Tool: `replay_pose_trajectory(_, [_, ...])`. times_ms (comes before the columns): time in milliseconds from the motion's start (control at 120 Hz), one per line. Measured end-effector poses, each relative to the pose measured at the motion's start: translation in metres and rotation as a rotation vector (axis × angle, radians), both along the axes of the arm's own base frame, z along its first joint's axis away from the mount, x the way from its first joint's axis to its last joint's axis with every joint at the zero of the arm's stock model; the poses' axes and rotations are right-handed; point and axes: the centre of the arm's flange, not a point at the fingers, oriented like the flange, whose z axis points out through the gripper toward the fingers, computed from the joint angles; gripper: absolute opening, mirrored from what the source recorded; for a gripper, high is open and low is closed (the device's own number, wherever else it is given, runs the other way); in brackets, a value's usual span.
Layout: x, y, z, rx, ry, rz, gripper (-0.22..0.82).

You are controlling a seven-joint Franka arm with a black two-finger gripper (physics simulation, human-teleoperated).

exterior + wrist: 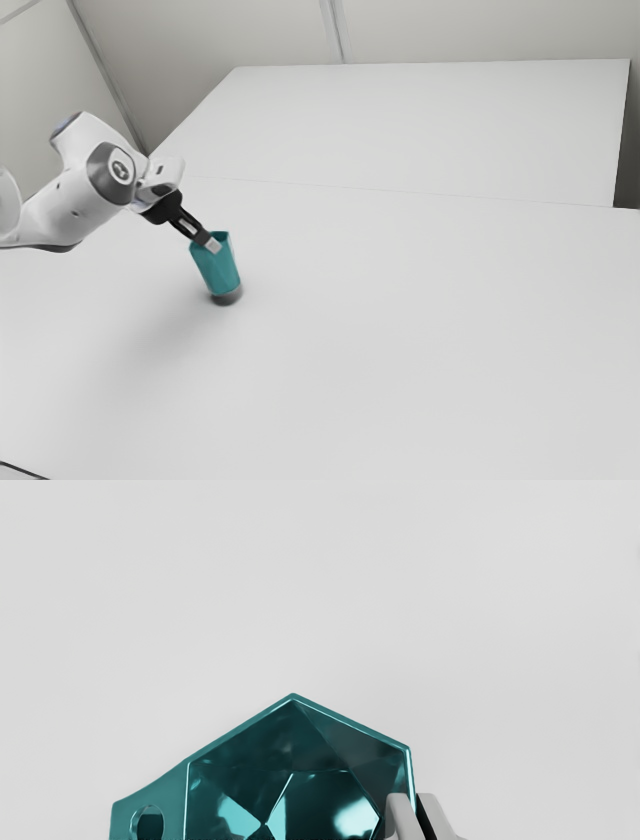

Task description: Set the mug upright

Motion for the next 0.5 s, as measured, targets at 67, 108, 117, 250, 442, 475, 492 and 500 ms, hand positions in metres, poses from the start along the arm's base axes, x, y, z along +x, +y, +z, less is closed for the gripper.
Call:
replay_pose_trajectory(67, [0.001, -0.010, 0.000, -0.001, 0.011, 0.000, -0.18])
replay_pose_trajectory(108, [0.002, -0.016, 0.000, -0.002, 0.016, 0.001, -0.18])
replay_pose_trajectory(117, [0.002, -0.017, 0.000, -0.002, 0.017, 0.001, -0.18])
replay_pose_trajectory(250, [0.004, -0.029, -0.004, -0.009, 0.039, 0.015, -0.18])
replay_pose_trajectory(442, [0.005, -0.033, -0.006, -0.001, 0.068, 0.040, -0.16])
replay_pose_trajectory(475, [0.005, -0.034, -0.006, 0.004, 0.072, 0.042, -0.14])
replay_pose_trajectory(492, [0.005, -0.034, -0.006, 0.006, 0.074, 0.043, -0.13])
replay_pose_trajectory(500, [0.005, -0.034, -0.006, 0.007, 0.076, 0.043, -0.12])
